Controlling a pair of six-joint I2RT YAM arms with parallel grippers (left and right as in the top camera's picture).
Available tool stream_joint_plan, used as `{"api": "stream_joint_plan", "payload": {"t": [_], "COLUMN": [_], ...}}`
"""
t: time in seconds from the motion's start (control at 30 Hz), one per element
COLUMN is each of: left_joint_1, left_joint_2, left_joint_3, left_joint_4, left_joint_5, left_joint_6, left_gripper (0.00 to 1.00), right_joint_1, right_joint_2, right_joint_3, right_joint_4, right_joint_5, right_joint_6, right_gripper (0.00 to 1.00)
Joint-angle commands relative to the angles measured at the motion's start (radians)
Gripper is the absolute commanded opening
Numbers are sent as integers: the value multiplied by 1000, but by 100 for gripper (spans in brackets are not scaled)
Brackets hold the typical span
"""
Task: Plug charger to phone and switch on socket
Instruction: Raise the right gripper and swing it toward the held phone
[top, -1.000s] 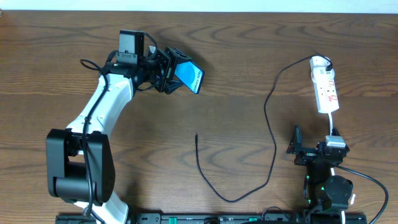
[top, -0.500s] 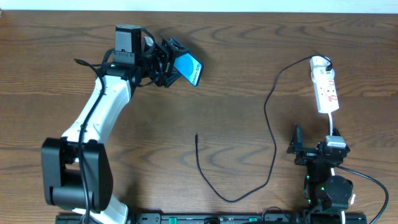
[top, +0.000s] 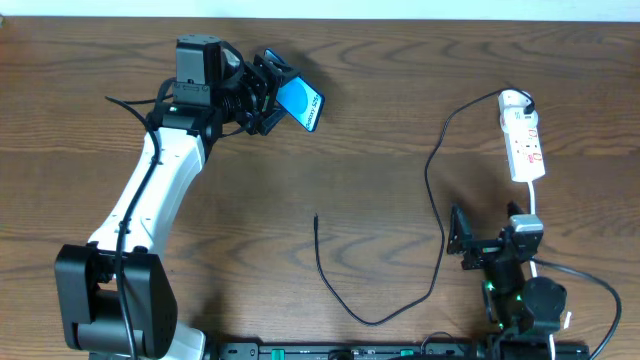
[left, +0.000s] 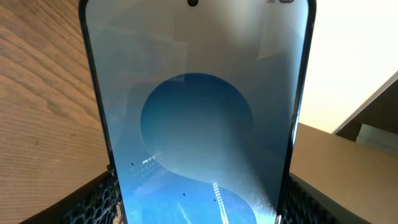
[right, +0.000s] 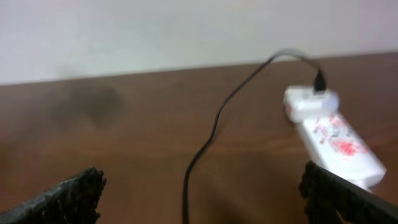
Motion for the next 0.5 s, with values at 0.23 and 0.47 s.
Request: {"api": "stream_joint_plan", "payload": {"t": [0.23,0.47], "left_joint_1": [-3,-3], "left_joint_2": [-34,-34], "left_joint_3": [9,9], "left_joint_4": [8,7], "left_joint_5": [-10,-10], "left_joint_6": [15,14], "left_gripper": [7,7], "right_joint_1": [4,5], "right_joint_2": [460,887], "right_joint_3": [435,756], "right_joint_4": [-154,-213], "right_joint_5": [-169,-599], "right_joint_6": [-54,-85], "right_gripper": [99,99]}}
